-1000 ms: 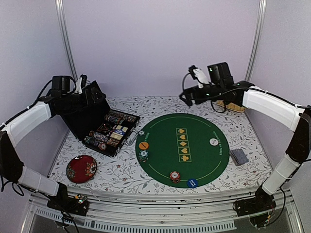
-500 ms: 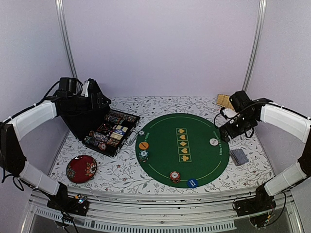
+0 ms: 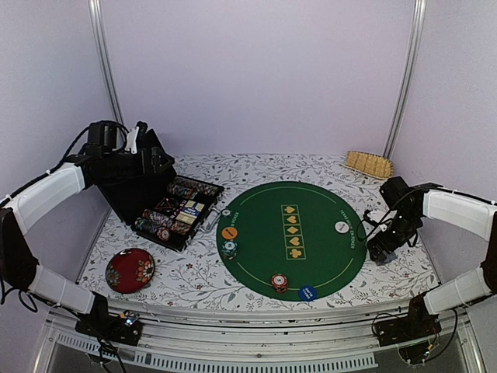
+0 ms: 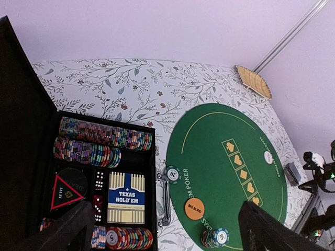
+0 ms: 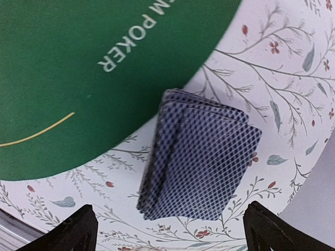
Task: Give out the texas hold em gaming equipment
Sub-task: Pick up the face-down deck piles from the center of the board.
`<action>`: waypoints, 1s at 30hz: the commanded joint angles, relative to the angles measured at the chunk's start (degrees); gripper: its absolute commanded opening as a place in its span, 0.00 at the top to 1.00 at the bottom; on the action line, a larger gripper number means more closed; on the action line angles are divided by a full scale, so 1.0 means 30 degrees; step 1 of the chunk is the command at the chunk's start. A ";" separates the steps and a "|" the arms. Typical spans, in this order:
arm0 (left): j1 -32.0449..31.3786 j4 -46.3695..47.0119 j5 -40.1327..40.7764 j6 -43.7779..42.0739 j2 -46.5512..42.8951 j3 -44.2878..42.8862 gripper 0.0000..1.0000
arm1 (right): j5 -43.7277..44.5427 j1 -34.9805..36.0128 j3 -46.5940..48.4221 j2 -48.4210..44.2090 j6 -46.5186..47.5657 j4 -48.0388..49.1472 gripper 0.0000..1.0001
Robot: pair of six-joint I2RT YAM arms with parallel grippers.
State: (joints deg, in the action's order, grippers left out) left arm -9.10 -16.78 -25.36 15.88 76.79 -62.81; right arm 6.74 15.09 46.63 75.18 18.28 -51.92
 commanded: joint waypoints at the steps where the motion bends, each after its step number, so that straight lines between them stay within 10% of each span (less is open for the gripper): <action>1: -0.0132 -0.0362 0.0281 -0.0603 -0.0085 0.0109 0.02 | -0.0229 -0.1312 0.0318 0.0862 0.0051 0.0906 0.01; 30: -0.0190 -0.1088 0.0849 -0.1309 0.0152 -0.0276 0.02 | -0.2990 -0.3219 0.2007 0.6504 0.0428 0.1270 0.04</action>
State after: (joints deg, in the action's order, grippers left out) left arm -9.13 -19.22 -23.27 13.04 76.86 -62.83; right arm 0.51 5.61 49.80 91.85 18.57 -47.66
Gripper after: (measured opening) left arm 0.984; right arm 0.983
